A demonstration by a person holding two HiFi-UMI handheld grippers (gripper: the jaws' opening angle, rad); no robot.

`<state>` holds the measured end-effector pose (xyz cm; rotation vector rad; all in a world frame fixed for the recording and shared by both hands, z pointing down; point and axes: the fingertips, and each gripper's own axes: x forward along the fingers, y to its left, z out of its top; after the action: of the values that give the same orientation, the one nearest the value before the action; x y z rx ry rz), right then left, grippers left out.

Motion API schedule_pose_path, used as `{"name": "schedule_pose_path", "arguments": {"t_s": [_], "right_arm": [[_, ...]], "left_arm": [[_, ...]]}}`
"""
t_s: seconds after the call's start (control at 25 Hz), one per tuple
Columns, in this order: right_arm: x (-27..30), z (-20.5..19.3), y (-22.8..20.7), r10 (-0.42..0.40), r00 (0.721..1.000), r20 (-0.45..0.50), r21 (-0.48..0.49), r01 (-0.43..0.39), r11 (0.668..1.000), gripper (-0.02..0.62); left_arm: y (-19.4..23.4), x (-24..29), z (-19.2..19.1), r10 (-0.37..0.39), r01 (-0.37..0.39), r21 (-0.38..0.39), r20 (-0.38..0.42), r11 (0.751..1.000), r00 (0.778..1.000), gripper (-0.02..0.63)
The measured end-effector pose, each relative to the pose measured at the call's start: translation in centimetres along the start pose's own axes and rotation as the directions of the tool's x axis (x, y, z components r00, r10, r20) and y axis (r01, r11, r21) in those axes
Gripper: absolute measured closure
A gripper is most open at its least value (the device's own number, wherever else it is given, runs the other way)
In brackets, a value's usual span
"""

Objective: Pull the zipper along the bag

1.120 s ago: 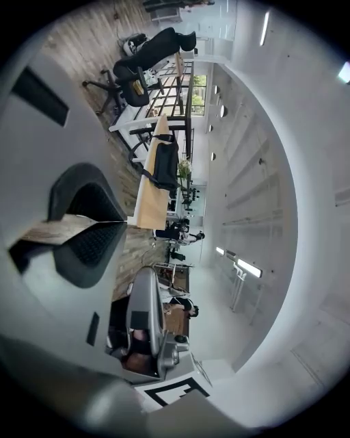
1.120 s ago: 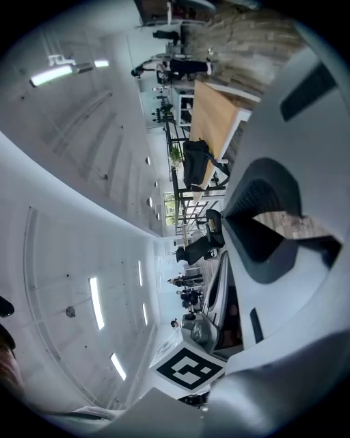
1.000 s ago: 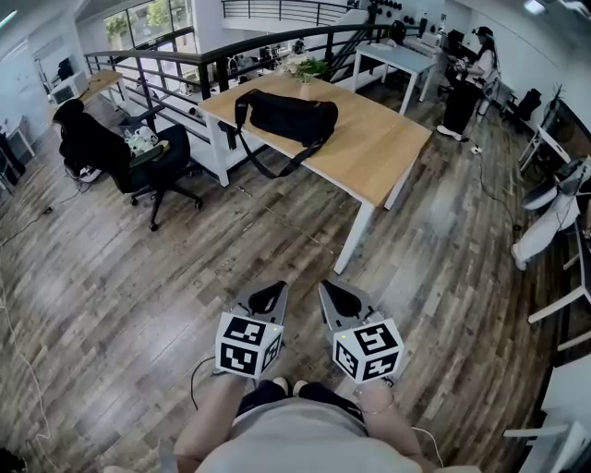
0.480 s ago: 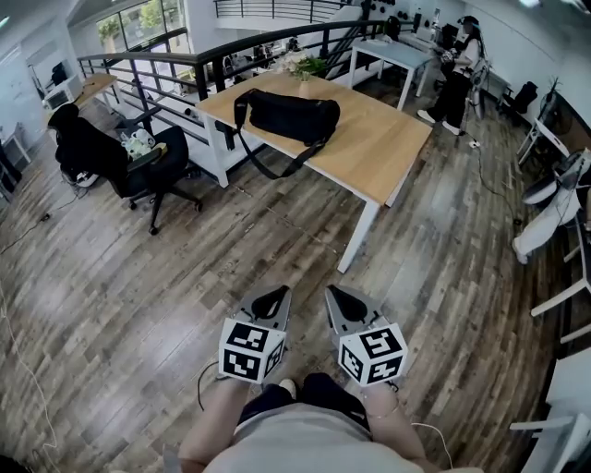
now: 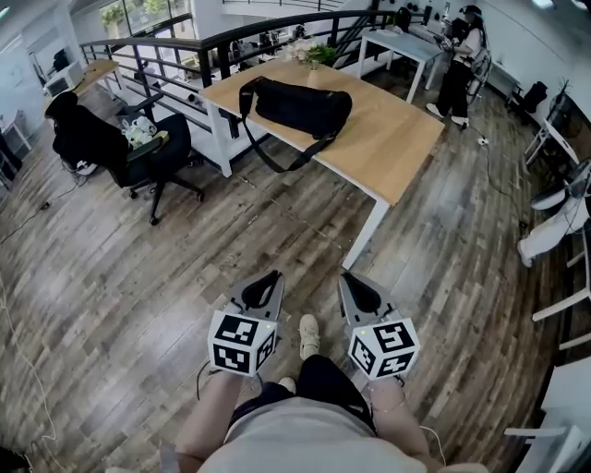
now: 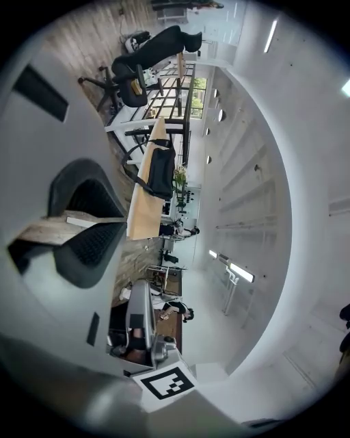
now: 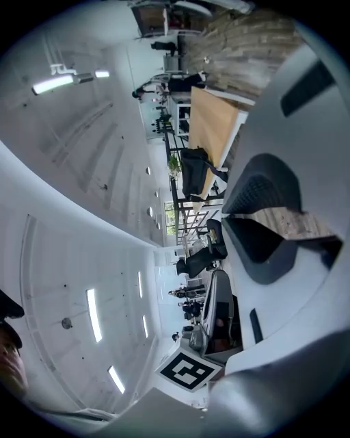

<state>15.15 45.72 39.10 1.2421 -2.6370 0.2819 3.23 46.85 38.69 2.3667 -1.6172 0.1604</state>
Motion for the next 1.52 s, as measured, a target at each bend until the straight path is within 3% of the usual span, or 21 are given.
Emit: {"name": "schedule_pose_path", "arguments": {"t_s": [0.56,0.68,0.96,1.24,1.52], "right_arm": [[12.9,7.3,-9.2,0.101,0.994,0.038,-0.061,-0.098,0.993,0.508],[14.8,8.1,-11.0,0.121,0.992,0.041,-0.061,-0.118,0.991,0.505],[17.7,7.6,-13.8,0.148,0.989,0.004,-0.036,-0.148,0.988,0.503],[20.7,7.1,-15.5,0.157,0.987,-0.035,-0.016,-0.158,0.987,0.502],[23.9,7.9,-19.1,0.091,0.995,-0.034,0.006,-0.091,0.996,0.489]], "left_arm": [[5.1,14.5,7.4,0.075,-0.076,0.044,0.036,0.996,0.997,0.583],[5.4,17.2,8.2,0.079,-0.08,0.043,0.032,0.996,0.996,0.547],[5.5,21.1,8.2,0.078,-0.078,0.032,0.0,0.996,0.997,0.482],[6.7,23.9,7.8,0.054,-0.054,0.015,-0.025,0.998,0.998,0.479],[8.5,29.4,8.7,-0.004,0.004,0.005,-0.044,1.0,0.999,0.479]]}}
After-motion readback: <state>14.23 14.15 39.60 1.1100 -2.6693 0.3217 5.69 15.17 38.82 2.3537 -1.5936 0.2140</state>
